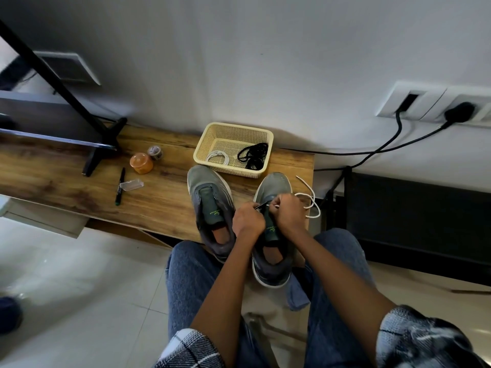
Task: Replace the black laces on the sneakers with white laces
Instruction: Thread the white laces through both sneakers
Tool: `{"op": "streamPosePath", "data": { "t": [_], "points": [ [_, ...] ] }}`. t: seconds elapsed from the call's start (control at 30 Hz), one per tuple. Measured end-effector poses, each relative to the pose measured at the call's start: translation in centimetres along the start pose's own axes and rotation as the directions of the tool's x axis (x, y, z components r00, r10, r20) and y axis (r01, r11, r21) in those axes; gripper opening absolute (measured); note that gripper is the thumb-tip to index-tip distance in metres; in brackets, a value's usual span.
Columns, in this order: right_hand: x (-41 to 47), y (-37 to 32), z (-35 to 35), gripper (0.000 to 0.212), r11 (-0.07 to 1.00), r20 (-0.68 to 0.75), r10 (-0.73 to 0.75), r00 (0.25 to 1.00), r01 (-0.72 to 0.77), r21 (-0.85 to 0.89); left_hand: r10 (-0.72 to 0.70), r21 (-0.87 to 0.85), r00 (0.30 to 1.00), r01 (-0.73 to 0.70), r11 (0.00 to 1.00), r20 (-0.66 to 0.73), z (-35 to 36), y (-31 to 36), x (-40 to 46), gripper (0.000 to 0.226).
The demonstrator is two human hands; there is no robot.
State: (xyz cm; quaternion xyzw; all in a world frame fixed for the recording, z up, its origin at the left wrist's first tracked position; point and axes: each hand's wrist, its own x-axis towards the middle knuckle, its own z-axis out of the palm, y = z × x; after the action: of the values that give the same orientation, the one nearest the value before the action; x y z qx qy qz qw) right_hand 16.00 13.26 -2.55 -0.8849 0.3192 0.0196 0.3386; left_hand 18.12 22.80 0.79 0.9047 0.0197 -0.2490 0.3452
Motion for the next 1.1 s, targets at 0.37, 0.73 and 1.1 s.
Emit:
{"op": "streamPosePath", "data": {
  "t": [0.37, 0.73, 1.1],
  "points": [
    [-0.6, 0.2, -0.3, 0.01, 0.995, -0.036, -0.035, 0.999, 0.038, 0.096, 0.08, 0.046, 0.997, -0.08, 0.996, 0.004, 0.7, -0.9, 0.5, 0.038],
    [-0.5, 0.0, 0.3, 0.014, 0.999, -0.059, -0.022, 0.998, 0.023, 0.027, 0.152, 0.071, 0.988, -0.153, 0.986, 0.014, 1.4, -1.7, 1.2, 0.038],
    [-0.1, -0.6, 0.9, 0.015, 0.957, -0.03, 0.228, 0.973, -0.218, 0.191, 0.184, -0.035, 0.983, -0.183, 0.982, 0.024, 2.2, -2.2, 1.4, 0.038]
  ]
}}
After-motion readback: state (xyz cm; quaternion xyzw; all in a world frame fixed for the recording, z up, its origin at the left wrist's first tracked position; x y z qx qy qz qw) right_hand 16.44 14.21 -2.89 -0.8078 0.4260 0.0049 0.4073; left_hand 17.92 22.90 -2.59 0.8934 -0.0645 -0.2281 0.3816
